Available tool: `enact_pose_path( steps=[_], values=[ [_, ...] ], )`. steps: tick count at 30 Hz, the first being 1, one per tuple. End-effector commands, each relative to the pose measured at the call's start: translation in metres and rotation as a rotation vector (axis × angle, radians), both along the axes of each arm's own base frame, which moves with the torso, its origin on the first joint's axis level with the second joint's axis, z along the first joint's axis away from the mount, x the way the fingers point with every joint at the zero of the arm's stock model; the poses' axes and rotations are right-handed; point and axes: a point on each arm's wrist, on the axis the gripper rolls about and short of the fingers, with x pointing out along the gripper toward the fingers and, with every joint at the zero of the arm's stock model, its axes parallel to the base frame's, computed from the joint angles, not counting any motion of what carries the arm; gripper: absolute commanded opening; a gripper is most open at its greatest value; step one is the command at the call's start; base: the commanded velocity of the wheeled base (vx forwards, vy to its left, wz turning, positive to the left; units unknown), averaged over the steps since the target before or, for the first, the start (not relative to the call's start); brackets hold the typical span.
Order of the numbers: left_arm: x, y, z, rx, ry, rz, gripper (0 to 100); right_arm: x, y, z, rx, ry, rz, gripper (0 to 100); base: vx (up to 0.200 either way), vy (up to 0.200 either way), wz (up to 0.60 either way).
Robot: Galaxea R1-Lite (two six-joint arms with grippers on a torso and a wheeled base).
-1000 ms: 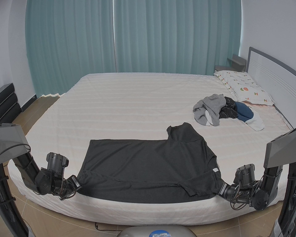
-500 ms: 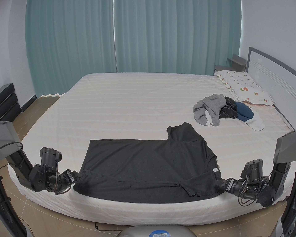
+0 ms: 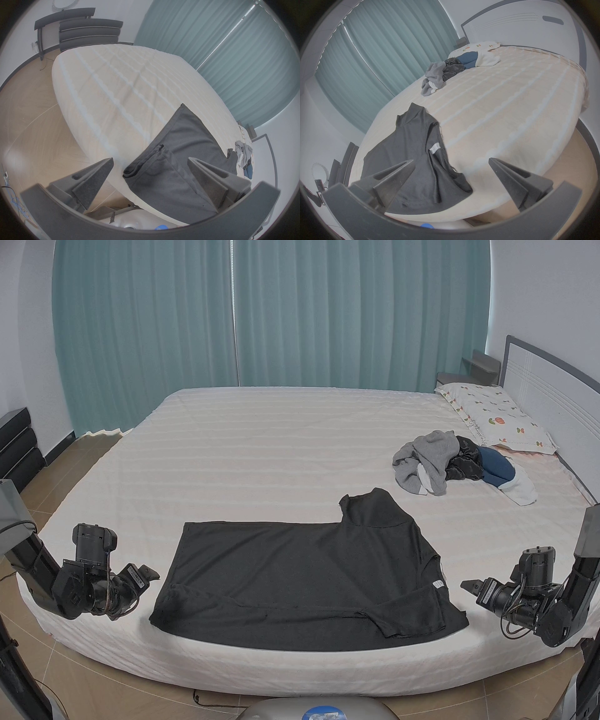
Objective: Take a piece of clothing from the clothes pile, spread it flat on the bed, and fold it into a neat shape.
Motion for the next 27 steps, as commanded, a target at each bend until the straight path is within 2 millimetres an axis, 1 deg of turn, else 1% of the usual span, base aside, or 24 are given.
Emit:
enact_pose_path(
  steps=[1, 3, 18, 24, 27],
  values=[
    [0.0021, 0.0021, -0.004, 0.0, 0.012, 0.008, 100, 0.0012, 0.0008, 0.0015, 0.008, -0.009, 0.0, 100, 0.0, 0.2, 0.0],
    [0.0034, 0.0038, -0.004, -0.001, 0.009, 0.013, 100, 0.001, 0.0024, 0.0015, 0.022, -0.009, -0.001, 100, 0.0, 0.2, 0.0],
    [0.0045, 0.0009, -0.0051, -0.017, 0.007, 0.0, 100, 0.0026, 0.0051, 0.0009, 0.033, -0.011, 0.011, 100, 0.0, 0.0, 0.0],
    [0.0053, -0.0048, -0.0045, -0.039, 0.003, 0.005, 100, 0.0032, 0.0056, 0.0006, 0.035, -0.012, 0.012, 100, 0.2, 0.0, 0.0],
    [0.0074, -0.0053, -0.0026, -0.049, -0.008, 0.014, 100, 0.0031, 0.0056, 0.001, 0.038, -0.014, 0.013, 100, 0.0, 0.0, 0.0]
  ],
)
